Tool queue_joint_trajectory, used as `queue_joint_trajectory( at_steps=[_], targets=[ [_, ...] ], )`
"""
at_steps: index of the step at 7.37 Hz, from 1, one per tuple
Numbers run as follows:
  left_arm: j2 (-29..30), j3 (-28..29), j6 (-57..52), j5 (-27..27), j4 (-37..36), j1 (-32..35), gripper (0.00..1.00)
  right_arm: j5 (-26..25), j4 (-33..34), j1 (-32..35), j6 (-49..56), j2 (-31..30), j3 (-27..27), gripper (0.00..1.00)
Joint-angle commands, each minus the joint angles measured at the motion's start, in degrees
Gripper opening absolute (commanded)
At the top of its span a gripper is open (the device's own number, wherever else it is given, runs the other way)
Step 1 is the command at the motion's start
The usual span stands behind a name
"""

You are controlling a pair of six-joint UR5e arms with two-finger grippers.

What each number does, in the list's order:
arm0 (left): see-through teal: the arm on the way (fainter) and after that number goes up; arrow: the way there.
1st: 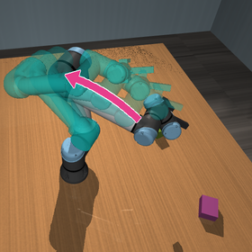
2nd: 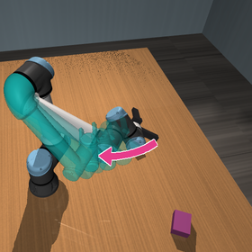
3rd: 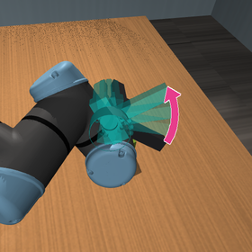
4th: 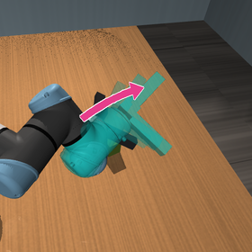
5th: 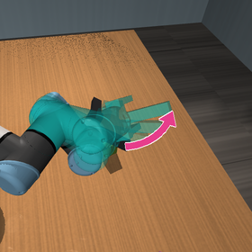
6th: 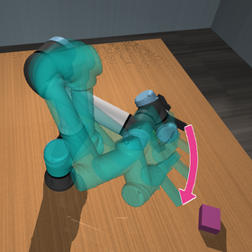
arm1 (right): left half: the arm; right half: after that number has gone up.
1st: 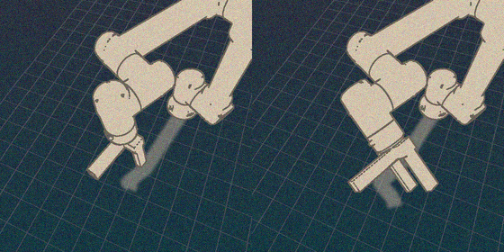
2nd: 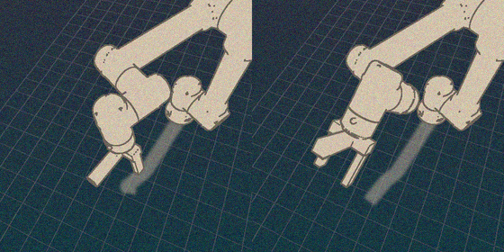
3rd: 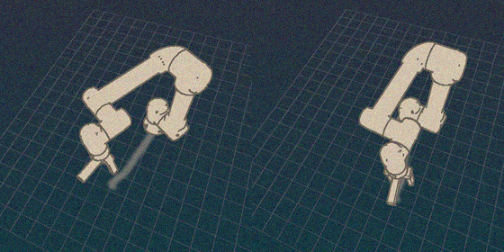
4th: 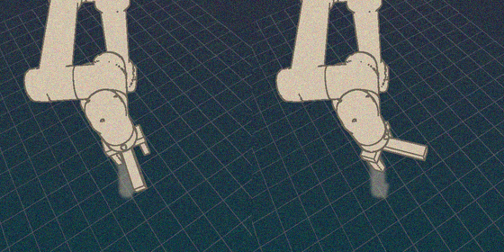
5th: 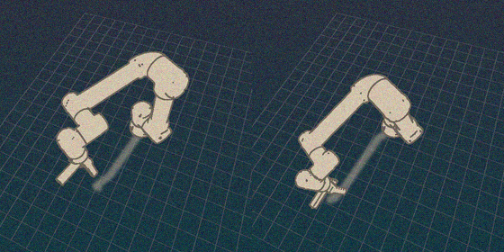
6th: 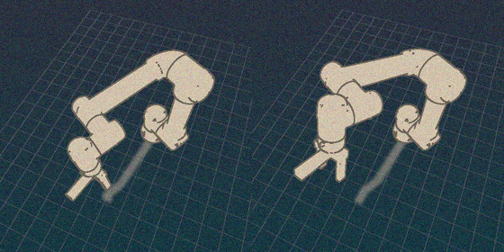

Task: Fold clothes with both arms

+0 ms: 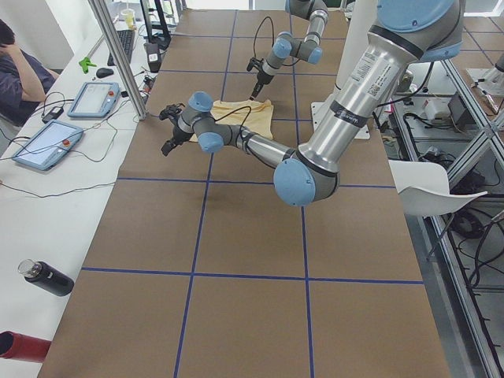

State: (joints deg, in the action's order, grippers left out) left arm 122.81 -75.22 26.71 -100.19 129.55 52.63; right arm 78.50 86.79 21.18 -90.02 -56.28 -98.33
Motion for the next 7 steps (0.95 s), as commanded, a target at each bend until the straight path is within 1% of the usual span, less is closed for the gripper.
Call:
queue_joint_trajectory(
  at_steps=[1,2,3,4,5,7],
  targets=[
    [-0.46,-0.45,0.01,0.0,0.0,-0.16,1.0,1.4,4.35,1.23,0.11,10.19,10.38,1.0],
    [-0.46,-0.37,0.01,0.0,0.0,-0.16,1.0,2.96,4.53,1.23,3.42,11.01,13.22,1.0],
    [-0.46,-0.45,0.01,0.0,0.0,-0.16,1.0,4.54,7.92,1.32,6.32,11.02,13.42,1.0],
    [-0.55,-0.45,0.09,0.0,0.0,-0.16,1.0,4.65,9.78,1.32,8.61,11.02,13.51,1.0],
    [-0.55,-0.45,0.09,0.0,0.0,-0.16,1.0,4.82,9.98,1.32,11.68,11.2,13.95,1.0],
    [-0.55,-0.45,0.09,0.0,0.0,-0.16,1.0,4.82,9.98,1.5,11.54,13.73,16.05,1.0]
  ],
)
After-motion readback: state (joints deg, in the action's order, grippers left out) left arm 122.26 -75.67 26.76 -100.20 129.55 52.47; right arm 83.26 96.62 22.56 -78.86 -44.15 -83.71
